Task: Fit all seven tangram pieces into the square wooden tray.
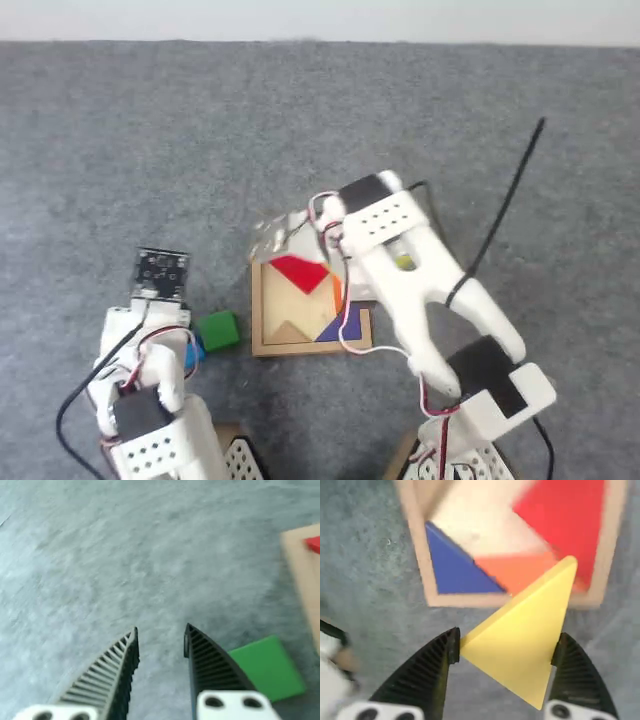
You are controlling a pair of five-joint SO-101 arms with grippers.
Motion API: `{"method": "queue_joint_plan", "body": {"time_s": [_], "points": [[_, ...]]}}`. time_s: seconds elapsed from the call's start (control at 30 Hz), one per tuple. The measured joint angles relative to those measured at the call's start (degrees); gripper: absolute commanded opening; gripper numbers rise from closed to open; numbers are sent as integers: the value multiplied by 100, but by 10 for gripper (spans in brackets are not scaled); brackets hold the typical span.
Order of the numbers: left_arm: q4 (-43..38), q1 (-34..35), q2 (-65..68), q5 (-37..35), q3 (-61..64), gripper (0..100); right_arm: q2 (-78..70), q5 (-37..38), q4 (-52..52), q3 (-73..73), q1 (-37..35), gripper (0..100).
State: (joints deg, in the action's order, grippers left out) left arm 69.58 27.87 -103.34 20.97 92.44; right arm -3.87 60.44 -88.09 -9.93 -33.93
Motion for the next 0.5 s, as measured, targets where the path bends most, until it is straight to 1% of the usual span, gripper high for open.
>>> {"method": "queue_joint_plan", "body": {"time_s": [0.1, 0.17, 0.3, 0.4, 0.5], "points": [[0, 545, 0, 53, 0, 148, 0, 905, 334, 0, -185, 216], [0, 1046, 0, 193, 9, 148, 0, 1231, 554, 0, -220, 216], [-176, 1960, 0, 466, 404, 148, 0, 1345, 809, 0, -404, 216], [-202, 2532, 0, 536, 440, 148, 0, 1380, 897, 0, -607, 217], [-211, 2673, 0, 554, 440, 148, 0, 1697, 958, 0, -782, 219]]}}
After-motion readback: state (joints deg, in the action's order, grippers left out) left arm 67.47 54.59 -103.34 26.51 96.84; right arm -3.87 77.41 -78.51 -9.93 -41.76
